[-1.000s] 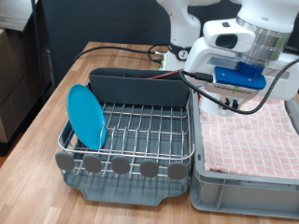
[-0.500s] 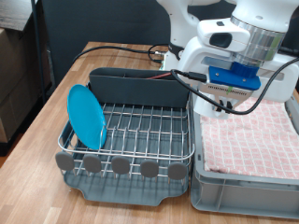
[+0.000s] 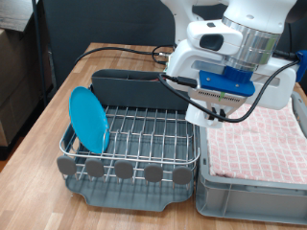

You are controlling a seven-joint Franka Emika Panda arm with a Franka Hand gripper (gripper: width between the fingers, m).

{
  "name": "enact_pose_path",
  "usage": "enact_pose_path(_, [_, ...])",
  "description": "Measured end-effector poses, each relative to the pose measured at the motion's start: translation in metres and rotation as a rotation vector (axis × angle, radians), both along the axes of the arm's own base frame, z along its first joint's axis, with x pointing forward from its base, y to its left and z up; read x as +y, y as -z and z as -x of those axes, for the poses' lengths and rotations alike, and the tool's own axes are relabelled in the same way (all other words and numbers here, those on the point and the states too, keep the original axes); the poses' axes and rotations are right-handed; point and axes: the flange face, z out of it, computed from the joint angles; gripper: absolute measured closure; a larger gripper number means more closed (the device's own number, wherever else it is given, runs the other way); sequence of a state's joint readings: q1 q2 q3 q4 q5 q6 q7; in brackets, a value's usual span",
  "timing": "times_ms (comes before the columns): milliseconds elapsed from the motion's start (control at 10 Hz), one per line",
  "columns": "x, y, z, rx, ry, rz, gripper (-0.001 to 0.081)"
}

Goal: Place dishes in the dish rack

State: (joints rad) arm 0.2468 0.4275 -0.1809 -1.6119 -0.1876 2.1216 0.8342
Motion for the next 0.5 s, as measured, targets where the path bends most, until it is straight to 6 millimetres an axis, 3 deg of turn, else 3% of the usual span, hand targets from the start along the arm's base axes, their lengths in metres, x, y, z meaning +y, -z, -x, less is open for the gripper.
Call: enact_pose_path(500, [-0.015,0.016,-0.018,-0.002,-0.007,-0.022,0.0734])
